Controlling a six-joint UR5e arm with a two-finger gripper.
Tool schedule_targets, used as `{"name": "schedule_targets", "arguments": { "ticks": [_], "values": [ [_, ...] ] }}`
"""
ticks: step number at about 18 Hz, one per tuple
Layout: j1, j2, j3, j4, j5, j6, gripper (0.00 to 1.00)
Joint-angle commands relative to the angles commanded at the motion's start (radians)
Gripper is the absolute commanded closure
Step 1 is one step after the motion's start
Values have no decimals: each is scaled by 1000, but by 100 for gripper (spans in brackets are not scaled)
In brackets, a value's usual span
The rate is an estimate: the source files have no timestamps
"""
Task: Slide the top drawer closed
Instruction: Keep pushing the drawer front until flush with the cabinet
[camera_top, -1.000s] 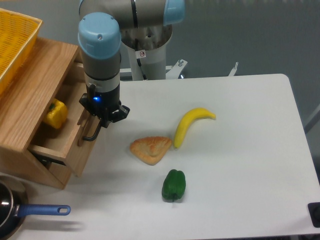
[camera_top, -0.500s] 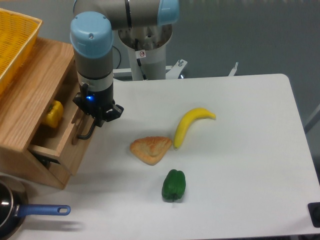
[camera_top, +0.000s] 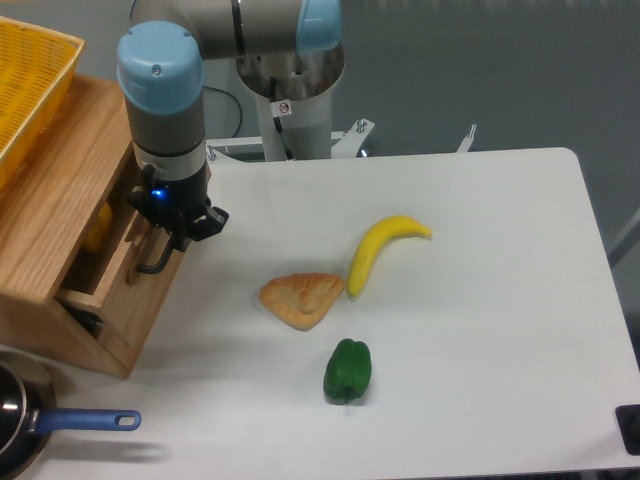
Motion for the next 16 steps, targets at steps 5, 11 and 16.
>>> {"name": "schedule_targets", "arguments": {
  "ticks": [5, 11, 16],
  "values": [
    [-17, 2, 0, 0, -3, -8, 91],
    [-37, 3, 0, 0, 0, -31, 91],
    [-51, 3, 2, 0, 0, -46, 91]
  ]
}}
